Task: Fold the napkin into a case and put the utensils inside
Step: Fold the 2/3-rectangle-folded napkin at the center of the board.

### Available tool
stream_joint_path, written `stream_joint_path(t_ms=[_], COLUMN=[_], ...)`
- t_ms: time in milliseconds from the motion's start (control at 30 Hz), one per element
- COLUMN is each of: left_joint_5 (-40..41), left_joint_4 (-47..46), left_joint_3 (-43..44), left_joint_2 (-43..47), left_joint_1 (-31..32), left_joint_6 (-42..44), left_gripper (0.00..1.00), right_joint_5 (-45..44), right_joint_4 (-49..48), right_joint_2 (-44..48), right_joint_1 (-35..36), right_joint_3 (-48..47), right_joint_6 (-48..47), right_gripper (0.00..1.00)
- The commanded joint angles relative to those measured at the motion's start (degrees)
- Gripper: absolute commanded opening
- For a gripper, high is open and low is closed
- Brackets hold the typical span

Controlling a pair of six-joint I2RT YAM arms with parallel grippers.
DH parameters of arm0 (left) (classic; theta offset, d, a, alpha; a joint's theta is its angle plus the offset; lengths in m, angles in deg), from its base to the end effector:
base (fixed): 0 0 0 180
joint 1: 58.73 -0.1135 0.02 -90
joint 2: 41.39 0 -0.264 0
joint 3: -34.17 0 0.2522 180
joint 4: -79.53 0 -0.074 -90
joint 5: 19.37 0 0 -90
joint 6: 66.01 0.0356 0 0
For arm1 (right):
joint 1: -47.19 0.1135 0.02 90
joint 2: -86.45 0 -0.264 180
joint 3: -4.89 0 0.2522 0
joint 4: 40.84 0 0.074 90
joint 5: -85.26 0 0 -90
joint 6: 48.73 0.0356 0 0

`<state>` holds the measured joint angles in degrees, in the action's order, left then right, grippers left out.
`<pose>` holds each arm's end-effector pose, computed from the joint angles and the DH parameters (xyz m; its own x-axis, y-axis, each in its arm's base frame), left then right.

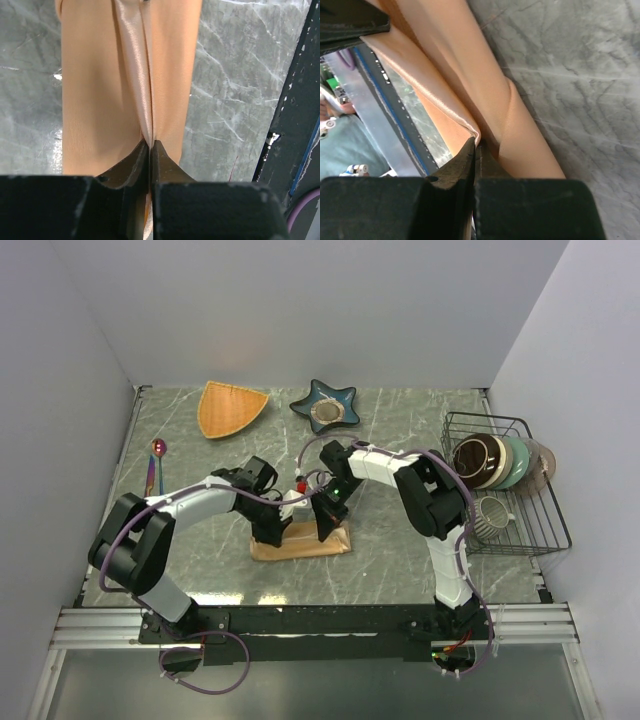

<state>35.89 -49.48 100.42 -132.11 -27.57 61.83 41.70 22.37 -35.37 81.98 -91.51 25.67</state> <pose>0.2281 -0.1616 0.1731 -0.3182 0.7815 -0.5367 0.9406 0.1896 -0.2816 0.3050 0.2433 0.1311 -0.6812 -0.6989 -0.2178 -0.6132 0.3822 0.6913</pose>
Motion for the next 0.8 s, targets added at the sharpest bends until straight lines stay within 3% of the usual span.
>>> stream_joint_path(t_ms=[0,367,467,500,633,767], left_joint_5=[-1.21,1.96,-0.23,-0.85,-5.24,-5.16], left_joint_4=[1.53,0.11,0.47,0.38,-3.73,-13.13], left_joint_3=[1.92,1.21,1.91,2.09,2.71,0.95], left_joint_2=[-0.07,-6.4,-4.57,-3.6,3.85,7.57], left_joint_1=[-0.48,-1.71,-1.98,-1.98,-1.98,0.3], left_joint_6=[0.21,2.93,3.37,3.2,-0.92,-10.14], left_gripper=[0.1,0.08,0.18,0.28,0.52,0.58], right_joint_5=[2.43,-0.2,-2.13,-2.49,-2.75,-1.79], right_joint_4=[3.19,-0.31,-1.02,-1.11,-2.34,-4.01], right_joint_2=[4.22,1.24,-0.95,-1.22,-1.49,0.61], right_joint_1=[-0.42,-1.65,-1.82,-1.74,-1.74,-1.83], right_joint_3=[-3.5,-3.06,-3.68,-3.85,-2.89,-1.4], right_joint_6=[0.04,2.32,2.85,2.94,3.29,3.73], right_gripper=[0.0,0.0,0.0,0.0,0.0,0.0])
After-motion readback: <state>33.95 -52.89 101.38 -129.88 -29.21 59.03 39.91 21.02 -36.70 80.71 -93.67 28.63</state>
